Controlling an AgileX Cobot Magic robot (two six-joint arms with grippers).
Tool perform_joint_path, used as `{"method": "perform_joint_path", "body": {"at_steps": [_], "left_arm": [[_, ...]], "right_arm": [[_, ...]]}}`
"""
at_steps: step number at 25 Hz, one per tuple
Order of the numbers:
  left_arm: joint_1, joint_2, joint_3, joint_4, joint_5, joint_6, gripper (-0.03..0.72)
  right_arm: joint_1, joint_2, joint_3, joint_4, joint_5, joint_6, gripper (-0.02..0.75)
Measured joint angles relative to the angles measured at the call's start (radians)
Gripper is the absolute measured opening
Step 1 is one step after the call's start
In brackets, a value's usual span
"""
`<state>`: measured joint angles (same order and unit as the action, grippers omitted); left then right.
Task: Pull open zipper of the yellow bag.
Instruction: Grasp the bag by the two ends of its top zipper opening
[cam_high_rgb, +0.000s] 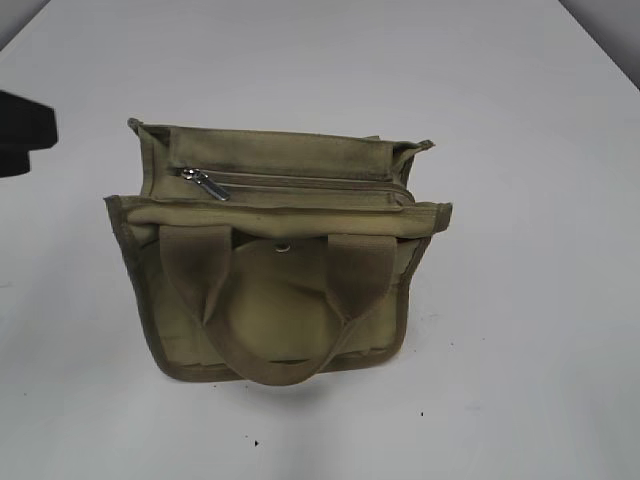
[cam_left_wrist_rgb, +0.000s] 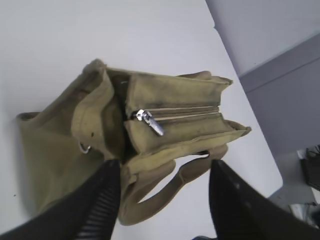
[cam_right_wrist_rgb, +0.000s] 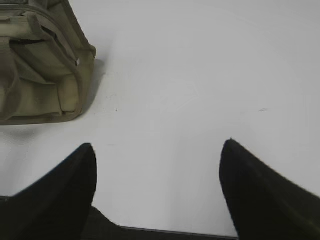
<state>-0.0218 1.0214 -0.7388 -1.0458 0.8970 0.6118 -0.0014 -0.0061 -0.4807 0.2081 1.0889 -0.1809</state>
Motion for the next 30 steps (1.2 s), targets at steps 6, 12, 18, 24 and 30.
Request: {"method": "perform_joint_path", "body": {"at_steps": [6, 12, 18, 24, 30], "left_arm": [[-0.089, 0.249, -0.140, -0.019, 0.045, 0.018, 0.442], [-0.186, 0.409, -0.202, -0.019, -0.046, 0.019, 0.442], [-0.223, 0.506, -0.237, -0.020, -0.124, 0.019, 0.438], [-0.228, 0.506, -0.237, -0.007, -0.099, -0.003, 0.432], [-0.228, 0.499, -0.237, -0.025, -0.145, -0.029, 0.406]], "right_arm": [[0.000, 0.156, -0.002, 0.112, -0.011, -0.118, 0.591], [0.055, 0.410, -0.052, 0.189, -0.129, -0.215, 0.591], [0.137, 0.683, -0.164, 0.260, -0.210, -0.402, 0.591], [0.241, 0.977, -0.332, 0.274, -0.247, -0.517, 0.591], [0.382, 1.171, -0.468, 0.276, -0.257, -0.607, 0.591]]}}
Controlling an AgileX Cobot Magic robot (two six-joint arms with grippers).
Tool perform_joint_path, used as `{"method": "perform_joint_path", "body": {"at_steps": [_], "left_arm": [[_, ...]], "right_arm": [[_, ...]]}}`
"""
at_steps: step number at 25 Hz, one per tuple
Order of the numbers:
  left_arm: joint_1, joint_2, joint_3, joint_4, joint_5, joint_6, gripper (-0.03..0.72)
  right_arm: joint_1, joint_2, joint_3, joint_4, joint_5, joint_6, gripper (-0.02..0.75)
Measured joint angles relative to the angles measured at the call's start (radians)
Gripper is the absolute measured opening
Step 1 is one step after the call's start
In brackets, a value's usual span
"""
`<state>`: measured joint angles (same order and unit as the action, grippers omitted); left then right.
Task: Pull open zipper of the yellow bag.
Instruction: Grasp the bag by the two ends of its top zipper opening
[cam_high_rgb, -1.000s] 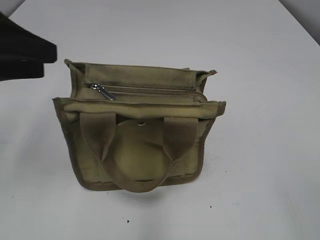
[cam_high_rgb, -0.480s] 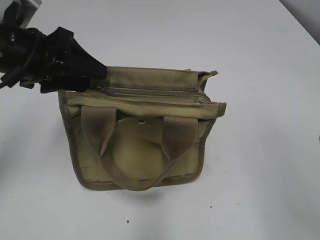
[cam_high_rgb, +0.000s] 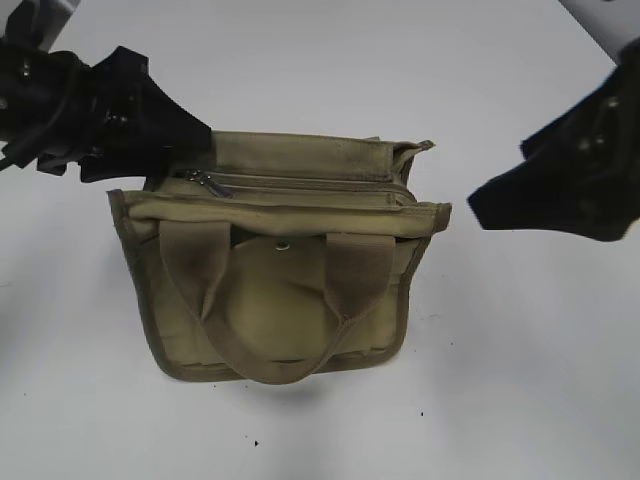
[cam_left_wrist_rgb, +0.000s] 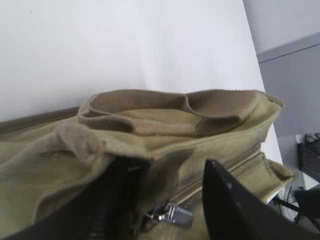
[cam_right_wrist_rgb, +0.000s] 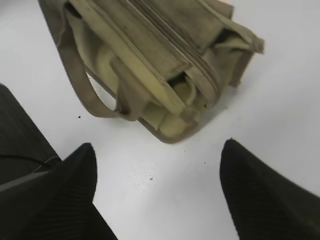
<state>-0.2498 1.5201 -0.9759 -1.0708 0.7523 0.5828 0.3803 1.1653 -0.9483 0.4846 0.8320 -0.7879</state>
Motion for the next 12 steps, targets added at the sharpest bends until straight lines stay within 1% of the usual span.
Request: {"method": "perform_joint_path", "body": {"at_steps": [2, 4, 6, 8, 10, 11, 12], "left_arm": [[0.000, 0.015, 0.000, -0.038, -0.019, -0.001, 0.358], [0.000, 0.036, 0.000, -0.067, -0.017, -0.002, 0.276], [0.000, 0.059, -0.001, -0.087, -0.005, -0.002, 0.200], [0.000, 0.071, -0.001, -0.103, 0.009, -0.002, 0.148], [0.000, 0.071, -0.001, -0.135, 0.027, -0.002, 0.062], [0.000, 0.069, -0.001, -0.159, 0.040, -0.002, 0.029], [0.000, 0.066, -0.001, -0.177, 0.051, 0.001, 0.012]], "right_arm": [[0.055, 0.061, -0.041, 0.000, -0.021, -0.027, 0.591], [0.108, 0.126, -0.082, 0.000, -0.047, -0.050, 0.591], [0.149, 0.184, -0.122, 0.001, -0.067, -0.071, 0.591], [0.187, 0.230, -0.167, 0.001, -0.085, -0.083, 0.591], [0.222, 0.282, -0.223, -0.006, -0.099, -0.092, 0.591], [0.242, 0.308, -0.251, -0.010, -0.110, -0.096, 0.591], [0.256, 0.333, -0.278, -0.014, -0.117, -0.100, 0.591]]}}
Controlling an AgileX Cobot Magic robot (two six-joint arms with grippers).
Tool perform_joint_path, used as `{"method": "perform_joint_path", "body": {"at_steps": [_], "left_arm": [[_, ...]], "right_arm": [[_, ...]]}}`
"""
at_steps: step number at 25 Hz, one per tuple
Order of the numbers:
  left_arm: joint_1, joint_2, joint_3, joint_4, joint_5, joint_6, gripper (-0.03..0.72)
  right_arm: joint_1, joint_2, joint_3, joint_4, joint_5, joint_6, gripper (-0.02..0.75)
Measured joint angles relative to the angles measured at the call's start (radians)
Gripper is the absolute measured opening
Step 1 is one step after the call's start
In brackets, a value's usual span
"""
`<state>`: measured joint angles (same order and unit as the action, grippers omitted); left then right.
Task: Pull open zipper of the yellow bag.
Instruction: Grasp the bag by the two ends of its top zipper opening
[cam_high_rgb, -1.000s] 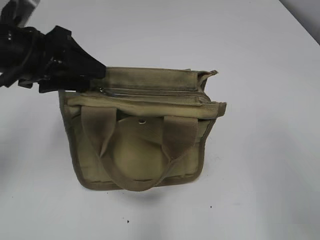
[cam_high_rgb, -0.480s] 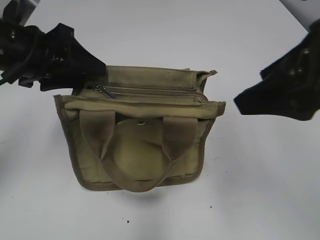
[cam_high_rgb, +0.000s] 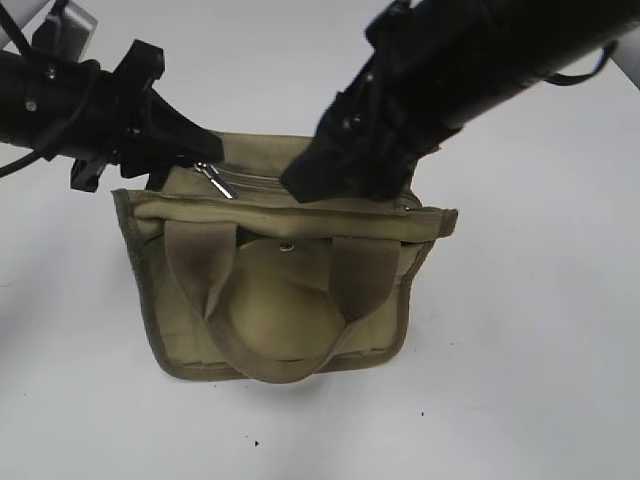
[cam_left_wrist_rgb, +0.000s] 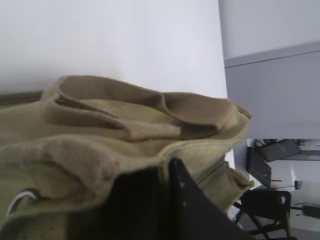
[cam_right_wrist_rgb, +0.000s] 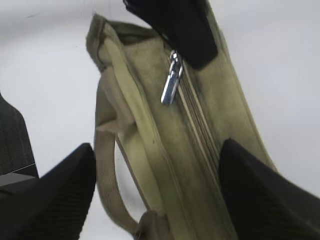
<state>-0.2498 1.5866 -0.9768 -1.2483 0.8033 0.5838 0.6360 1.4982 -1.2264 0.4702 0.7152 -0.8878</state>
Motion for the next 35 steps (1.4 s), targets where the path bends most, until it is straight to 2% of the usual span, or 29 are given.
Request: {"method": "perform_joint_path", "body": {"at_steps": [4, 11, 20, 24, 31, 35], "left_arm": [[0.000, -0.023, 0.000, -0.018, 0.047, 0.003, 0.004], [0.000, -0.024, 0.000, -0.052, 0.106, 0.003, 0.004], [0.000, -0.024, 0.002, -0.131, 0.106, 0.003, 0.004], [0.000, -0.019, 0.002, -0.139, 0.100, 0.003, 0.003], [0.004, -0.016, 0.002, -0.164, 0.094, 0.004, 0.003], [0.004, -0.016, 0.002, -0.167, 0.097, 0.004, 0.003]], "right_arm": [[0.037, 0.083, -0.093, -0.005, -0.012, -0.009, 0.564], [0.043, 0.155, -0.130, -0.015, -0.021, -0.029, 0.396], [0.044, 0.197, -0.131, -0.004, -0.037, -0.031, 0.365], [0.045, 0.222, -0.131, -0.002, -0.077, -0.016, 0.322], [0.045, 0.234, -0.131, -0.006, -0.132, 0.033, 0.175], [0.045, 0.235, -0.131, -0.006, -0.132, 0.035, 0.013]]}}
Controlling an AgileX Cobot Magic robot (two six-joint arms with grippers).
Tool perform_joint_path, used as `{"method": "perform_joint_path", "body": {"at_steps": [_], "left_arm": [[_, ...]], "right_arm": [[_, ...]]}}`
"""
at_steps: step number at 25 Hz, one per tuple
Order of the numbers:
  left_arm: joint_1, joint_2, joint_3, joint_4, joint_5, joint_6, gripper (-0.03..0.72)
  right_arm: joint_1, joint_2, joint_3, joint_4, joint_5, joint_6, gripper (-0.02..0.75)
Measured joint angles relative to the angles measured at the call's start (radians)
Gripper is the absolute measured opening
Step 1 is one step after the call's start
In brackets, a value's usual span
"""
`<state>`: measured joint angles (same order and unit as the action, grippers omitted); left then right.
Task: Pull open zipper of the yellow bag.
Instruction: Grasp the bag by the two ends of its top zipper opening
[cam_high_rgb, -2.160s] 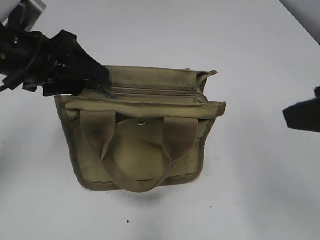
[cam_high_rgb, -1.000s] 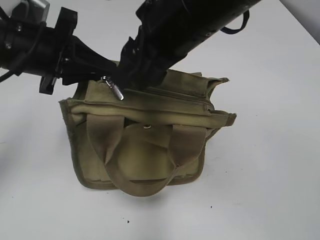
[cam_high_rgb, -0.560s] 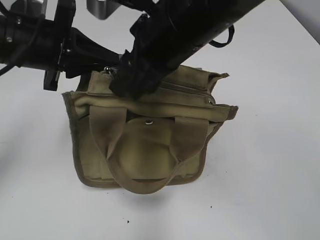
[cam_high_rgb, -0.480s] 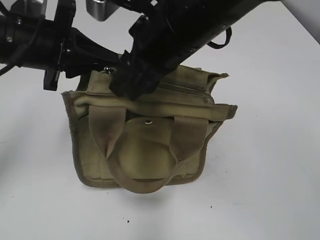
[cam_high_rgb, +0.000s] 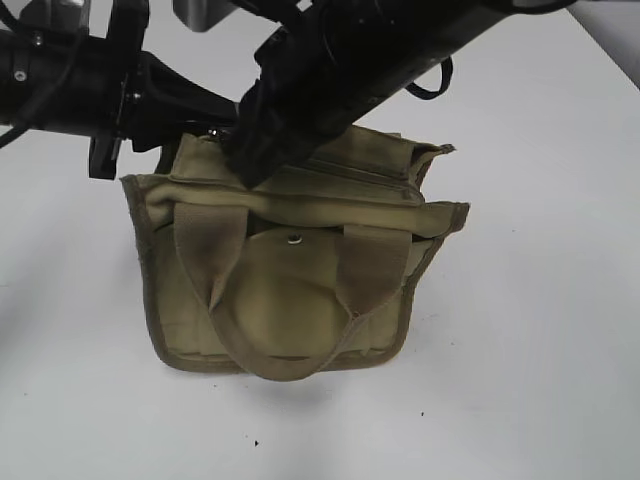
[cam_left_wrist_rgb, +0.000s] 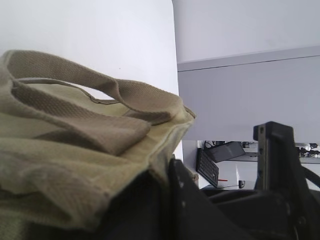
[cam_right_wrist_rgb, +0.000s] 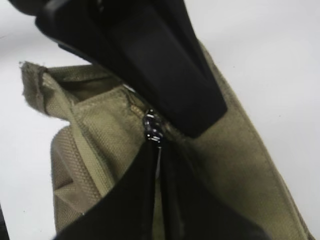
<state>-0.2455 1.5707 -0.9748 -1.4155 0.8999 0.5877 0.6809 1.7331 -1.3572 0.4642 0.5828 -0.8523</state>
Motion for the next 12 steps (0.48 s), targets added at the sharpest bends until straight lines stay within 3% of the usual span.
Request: {"method": "perform_joint_path", "body": {"at_steps": [5, 12], "left_arm": [[0.000, 0.000, 0.000, -0.001, 0.001, 0.000, 0.003], [0.000, 0.000, 0.000, -0.001, 0.016, 0.000, 0.003]], "right_arm": [[0.000, 0.001, -0.001, -0.010, 0.042, 0.000, 0.002], [0.000, 0.002, -0.001, -0.155, 0.142, 0.151, 0.002]]}}
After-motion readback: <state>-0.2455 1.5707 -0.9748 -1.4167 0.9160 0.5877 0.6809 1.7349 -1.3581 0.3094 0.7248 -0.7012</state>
